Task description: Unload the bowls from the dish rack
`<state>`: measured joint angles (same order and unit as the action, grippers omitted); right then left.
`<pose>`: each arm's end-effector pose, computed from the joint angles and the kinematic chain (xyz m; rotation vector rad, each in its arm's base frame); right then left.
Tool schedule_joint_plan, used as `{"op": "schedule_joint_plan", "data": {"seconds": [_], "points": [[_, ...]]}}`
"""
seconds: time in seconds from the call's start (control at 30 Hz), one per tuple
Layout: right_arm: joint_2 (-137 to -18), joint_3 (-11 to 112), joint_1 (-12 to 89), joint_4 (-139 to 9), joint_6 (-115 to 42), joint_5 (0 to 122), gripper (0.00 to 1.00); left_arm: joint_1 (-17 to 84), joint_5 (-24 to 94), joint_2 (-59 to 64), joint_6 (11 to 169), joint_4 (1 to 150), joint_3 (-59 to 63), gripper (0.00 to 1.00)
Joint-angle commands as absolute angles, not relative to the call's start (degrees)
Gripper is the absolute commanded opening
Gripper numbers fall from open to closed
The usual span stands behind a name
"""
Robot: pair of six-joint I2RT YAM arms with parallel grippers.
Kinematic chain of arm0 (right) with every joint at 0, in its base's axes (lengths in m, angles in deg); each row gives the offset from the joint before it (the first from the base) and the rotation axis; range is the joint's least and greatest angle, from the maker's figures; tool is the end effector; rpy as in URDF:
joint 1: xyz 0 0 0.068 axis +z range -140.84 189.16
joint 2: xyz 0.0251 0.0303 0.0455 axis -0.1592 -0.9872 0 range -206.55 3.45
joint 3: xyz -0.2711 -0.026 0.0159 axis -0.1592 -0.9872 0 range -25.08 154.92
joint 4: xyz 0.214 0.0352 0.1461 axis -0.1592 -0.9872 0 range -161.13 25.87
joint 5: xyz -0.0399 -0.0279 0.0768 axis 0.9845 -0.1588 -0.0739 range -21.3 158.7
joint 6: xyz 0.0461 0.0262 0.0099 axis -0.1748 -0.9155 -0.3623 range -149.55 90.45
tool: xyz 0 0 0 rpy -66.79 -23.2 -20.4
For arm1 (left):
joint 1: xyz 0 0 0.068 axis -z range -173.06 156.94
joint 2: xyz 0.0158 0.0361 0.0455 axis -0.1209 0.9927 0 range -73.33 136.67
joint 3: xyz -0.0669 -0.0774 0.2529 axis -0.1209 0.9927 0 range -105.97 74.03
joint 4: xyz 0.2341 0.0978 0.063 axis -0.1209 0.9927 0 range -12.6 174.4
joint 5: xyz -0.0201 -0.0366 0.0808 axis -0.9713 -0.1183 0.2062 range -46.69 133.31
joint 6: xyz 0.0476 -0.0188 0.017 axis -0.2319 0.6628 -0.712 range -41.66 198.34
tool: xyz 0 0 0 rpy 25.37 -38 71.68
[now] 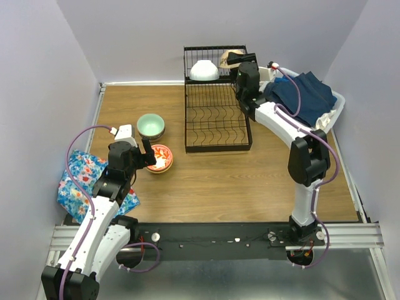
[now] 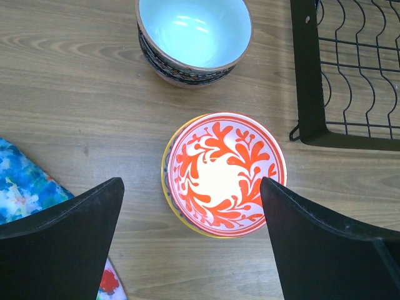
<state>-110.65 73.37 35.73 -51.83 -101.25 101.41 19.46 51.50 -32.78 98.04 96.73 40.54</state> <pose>0.4412 0.1992 0.3401 1.0406 1.3301 0.8486 0.1649 -0.0313 0.2660 -0.2172 2.0211 -0.2098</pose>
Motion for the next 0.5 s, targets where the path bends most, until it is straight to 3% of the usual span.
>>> {"op": "schedule_joint_plan", "data": {"seconds": [0.0,0.47], "points": [[-111.0,68.7,35.5,-39.3,-94.9,100.2,0.75,19.8,52.8,-33.2,97.3,95.6,41.0,0.99],[-114.1,67.2,35.4,-26.9,-92.6,99.0,0.72,19.8,53.2,-33.6,97.1,95.7,41.0,0.99]]}}
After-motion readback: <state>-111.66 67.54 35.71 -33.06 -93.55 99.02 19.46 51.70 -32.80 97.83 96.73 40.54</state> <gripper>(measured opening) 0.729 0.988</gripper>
